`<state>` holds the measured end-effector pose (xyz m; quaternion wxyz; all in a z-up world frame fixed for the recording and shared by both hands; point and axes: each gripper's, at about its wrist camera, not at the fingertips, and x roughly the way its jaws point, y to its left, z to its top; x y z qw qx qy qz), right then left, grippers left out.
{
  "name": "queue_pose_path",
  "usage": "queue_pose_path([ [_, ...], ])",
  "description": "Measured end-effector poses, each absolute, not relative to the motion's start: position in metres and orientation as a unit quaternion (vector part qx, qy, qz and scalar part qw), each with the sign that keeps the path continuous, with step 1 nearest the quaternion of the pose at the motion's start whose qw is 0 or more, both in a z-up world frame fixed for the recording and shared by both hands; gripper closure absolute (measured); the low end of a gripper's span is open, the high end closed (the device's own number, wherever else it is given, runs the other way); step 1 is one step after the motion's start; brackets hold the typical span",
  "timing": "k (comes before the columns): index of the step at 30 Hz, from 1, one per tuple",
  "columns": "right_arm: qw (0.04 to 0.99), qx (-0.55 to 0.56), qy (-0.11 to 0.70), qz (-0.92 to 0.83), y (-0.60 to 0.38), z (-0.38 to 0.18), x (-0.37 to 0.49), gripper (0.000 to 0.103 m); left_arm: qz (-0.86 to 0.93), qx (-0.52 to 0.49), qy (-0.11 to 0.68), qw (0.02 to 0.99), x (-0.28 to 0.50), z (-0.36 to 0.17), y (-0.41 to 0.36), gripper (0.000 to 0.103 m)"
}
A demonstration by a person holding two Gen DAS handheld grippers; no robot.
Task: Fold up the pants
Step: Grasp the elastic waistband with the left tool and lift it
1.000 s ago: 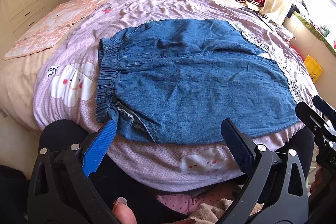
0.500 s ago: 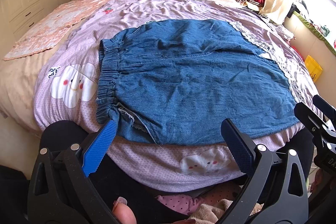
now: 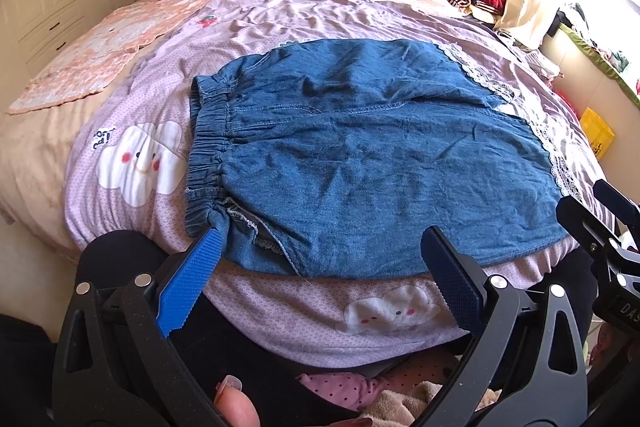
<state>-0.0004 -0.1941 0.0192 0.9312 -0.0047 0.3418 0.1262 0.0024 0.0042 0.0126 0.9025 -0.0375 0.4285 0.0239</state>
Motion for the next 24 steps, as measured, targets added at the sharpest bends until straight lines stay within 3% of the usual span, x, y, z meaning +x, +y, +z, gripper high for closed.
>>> queue_pose_path([
  [12,0.923,-0.008,0.349,0.16,-0.186,0.02,0.023,0.004,0.023,-0.045,0.432,0.901,0.016,0.011,0.016,0.009],
  [24,0.901,-0.009,0.373,0.223,-0.161,0.025,0.086,0.004,0.073,-0.078,0.44,0.892,0.058,0.003,0.085,0.009],
])
